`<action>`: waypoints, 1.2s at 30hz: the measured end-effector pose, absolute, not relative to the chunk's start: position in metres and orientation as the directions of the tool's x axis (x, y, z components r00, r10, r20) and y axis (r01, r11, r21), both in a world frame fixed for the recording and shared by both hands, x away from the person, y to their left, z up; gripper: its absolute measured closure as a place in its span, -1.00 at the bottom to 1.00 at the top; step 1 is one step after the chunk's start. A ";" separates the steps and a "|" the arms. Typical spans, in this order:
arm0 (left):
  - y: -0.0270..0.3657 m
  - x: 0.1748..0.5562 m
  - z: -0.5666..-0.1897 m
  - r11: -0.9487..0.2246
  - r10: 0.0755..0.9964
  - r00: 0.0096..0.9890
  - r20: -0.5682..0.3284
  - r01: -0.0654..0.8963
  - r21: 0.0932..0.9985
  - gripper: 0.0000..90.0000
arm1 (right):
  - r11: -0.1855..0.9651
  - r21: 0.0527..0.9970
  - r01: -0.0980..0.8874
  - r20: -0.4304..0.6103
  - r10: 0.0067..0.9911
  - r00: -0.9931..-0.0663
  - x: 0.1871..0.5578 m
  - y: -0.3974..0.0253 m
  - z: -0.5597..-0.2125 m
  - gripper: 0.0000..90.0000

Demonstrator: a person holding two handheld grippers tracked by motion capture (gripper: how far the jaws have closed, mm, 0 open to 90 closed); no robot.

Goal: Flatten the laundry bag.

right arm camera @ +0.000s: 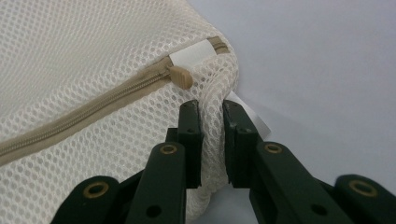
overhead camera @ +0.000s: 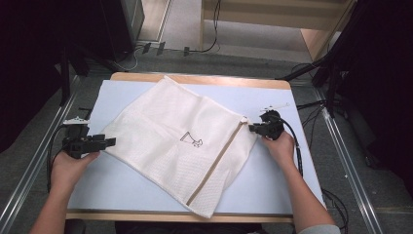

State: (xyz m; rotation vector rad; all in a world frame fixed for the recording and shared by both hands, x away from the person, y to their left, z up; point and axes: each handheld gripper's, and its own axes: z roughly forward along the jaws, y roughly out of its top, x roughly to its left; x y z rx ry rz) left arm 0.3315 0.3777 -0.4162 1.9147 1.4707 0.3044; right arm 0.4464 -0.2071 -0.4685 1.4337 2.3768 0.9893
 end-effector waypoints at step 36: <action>0.370 0.342 -0.415 -0.138 0.910 0.357 -0.209 0.739 0.659 -0.02 | 0.354 0.725 0.591 0.160 0.748 -0.644 0.413 -0.179 -0.448 0.32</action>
